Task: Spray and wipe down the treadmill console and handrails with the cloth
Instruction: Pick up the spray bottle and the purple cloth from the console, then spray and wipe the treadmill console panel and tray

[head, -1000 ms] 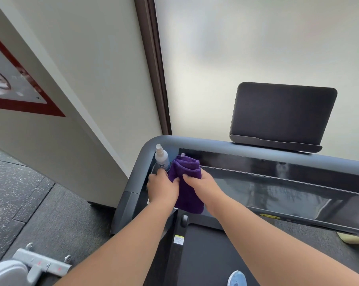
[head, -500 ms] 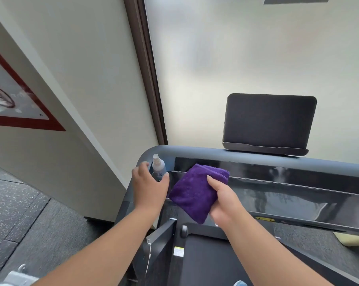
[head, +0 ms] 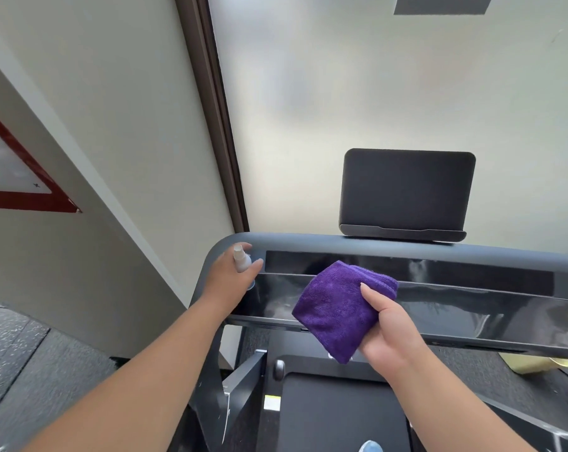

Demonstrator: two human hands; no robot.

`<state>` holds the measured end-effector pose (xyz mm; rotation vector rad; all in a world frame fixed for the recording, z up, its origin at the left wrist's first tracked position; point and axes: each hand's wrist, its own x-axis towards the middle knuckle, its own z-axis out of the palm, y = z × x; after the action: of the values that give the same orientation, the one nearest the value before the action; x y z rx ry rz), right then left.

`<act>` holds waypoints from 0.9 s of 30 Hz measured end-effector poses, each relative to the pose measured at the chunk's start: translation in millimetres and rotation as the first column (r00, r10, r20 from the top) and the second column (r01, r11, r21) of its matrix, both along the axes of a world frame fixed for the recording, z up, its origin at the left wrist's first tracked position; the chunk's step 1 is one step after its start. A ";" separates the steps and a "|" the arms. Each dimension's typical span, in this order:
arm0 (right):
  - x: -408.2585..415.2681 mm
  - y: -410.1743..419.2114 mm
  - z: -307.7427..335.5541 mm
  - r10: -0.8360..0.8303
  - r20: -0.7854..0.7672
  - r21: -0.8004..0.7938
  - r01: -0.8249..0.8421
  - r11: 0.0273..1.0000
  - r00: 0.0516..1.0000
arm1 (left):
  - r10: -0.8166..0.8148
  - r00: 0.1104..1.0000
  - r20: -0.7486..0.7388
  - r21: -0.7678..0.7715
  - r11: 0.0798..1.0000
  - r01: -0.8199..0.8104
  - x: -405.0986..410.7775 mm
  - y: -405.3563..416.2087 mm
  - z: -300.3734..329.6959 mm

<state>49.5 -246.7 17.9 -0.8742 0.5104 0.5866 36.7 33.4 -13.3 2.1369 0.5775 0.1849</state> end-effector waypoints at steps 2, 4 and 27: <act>-1.0 -2.0 -0.3 0.006 0.007 -0.006 -0.006 1.000 1.000 | 0.012 1.000 -0.002 -0.006 1.000 -0.012 1.1 0.6 1.4; -2.1 -3.9 -0.1 0.004 0.013 -0.010 -0.004 1.000 1.000 | 0.037 0.999 0.010 -0.027 0.999 -0.037 3.4 -1.3 3.4; -49.8 -106.8 54.9 -0.258 0.162 -0.036 0.267 0.963 0.953 | -0.002 0.920 0.391 -0.423 0.888 0.181 -6.2 -138.8 76.2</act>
<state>-0.3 -353.5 72.8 -0.8816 0.4932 0.2588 30.4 -105.4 62.9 1.6087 0.2515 0.3661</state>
